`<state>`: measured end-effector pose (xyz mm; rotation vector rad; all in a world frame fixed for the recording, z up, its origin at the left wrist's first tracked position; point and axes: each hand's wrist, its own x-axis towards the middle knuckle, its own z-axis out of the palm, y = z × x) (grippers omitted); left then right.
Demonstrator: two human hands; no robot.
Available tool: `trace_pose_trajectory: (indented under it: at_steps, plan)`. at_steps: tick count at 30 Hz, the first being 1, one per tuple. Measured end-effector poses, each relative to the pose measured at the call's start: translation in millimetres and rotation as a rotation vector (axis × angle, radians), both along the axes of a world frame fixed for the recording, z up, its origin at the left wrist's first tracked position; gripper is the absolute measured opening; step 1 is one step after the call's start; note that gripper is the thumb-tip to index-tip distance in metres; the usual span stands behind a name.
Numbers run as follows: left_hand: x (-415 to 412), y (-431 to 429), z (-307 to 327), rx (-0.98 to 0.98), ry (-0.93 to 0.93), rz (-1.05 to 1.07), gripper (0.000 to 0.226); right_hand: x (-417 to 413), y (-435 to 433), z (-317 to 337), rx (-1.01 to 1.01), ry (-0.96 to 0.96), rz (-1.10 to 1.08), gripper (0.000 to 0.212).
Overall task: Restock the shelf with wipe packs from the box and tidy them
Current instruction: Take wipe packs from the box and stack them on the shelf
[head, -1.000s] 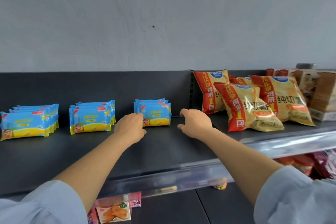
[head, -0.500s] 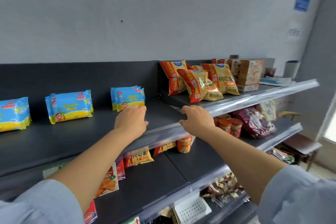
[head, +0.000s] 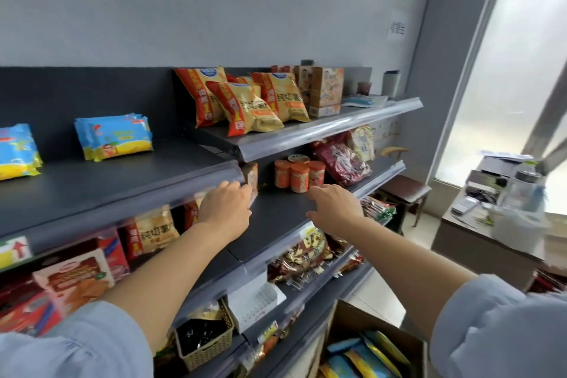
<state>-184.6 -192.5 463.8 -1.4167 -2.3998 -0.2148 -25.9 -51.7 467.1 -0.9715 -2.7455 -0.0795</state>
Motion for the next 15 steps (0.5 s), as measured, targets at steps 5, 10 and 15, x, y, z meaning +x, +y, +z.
trace_pose_trajectory:
  at_steps: [5,10,15]
  plan:
    - [49,41,-36,-0.081,-0.066,-0.056,0.033,54,29,-31,-0.018,-0.051,-0.05,0.029]
    - [92,77,-75,-0.141,-0.143,-0.104,0.025,102,54,-63,-0.103,-0.103,-0.107,0.025]
    - [127,104,-115,-0.212,-0.208,-0.129,0.022,138,76,-102,-0.162,-0.13,-0.122,0.026]
